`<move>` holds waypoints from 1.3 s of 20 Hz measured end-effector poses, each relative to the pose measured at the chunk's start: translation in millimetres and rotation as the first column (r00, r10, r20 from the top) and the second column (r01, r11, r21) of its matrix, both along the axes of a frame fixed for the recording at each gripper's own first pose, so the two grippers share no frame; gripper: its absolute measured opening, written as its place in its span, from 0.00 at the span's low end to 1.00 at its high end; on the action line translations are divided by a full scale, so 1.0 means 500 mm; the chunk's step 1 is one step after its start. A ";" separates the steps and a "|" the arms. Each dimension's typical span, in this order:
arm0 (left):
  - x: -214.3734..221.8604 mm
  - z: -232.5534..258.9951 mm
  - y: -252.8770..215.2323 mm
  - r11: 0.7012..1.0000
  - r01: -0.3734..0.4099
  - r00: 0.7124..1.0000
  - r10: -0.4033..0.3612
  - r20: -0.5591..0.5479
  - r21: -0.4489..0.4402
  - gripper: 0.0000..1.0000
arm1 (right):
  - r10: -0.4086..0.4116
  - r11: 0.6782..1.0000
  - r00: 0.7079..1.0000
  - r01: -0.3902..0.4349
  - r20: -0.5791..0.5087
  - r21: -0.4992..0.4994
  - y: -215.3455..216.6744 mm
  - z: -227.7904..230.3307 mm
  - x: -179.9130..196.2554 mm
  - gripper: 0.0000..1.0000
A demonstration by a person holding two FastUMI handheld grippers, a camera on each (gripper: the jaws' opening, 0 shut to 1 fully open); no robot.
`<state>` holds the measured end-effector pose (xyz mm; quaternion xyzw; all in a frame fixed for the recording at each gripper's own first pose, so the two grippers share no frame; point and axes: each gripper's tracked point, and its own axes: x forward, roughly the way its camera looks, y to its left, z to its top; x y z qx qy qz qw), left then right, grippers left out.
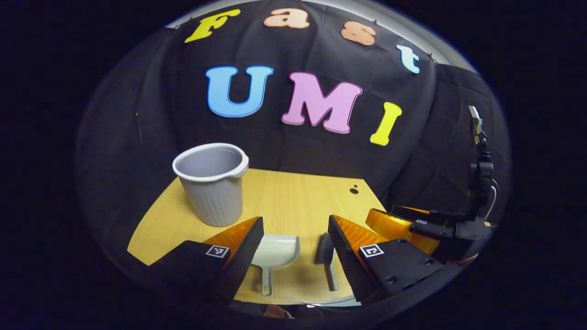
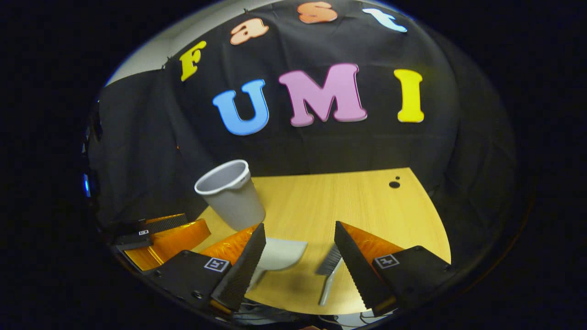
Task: Pick up the small broom and dustpan from the desktop, sweep the trash into the dustpan with the broom, and then empty the trash into the garbage bin.
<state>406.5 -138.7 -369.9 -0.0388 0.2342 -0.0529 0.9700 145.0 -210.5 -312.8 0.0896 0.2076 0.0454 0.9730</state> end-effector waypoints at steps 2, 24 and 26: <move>-0.027 -0.002 0.018 1.000 -0.009 0.994 0.007 0.112 0.012 0.85 | -0.026 1.000 0.991 0.026 0.130 0.000 0.007 0.054 -0.014 0.98; -0.095 0.028 0.023 0.984 -0.165 0.908 0.178 0.378 -0.067 0.83 | 0.083 0.996 0.960 -0.079 0.267 -0.028 0.029 0.027 -0.001 0.97; -0.106 0.026 0.025 0.982 -0.173 0.907 0.190 0.375 -0.078 0.83 | 0.093 0.996 0.959 -0.090 0.269 -0.026 0.032 0.029 -0.006 0.97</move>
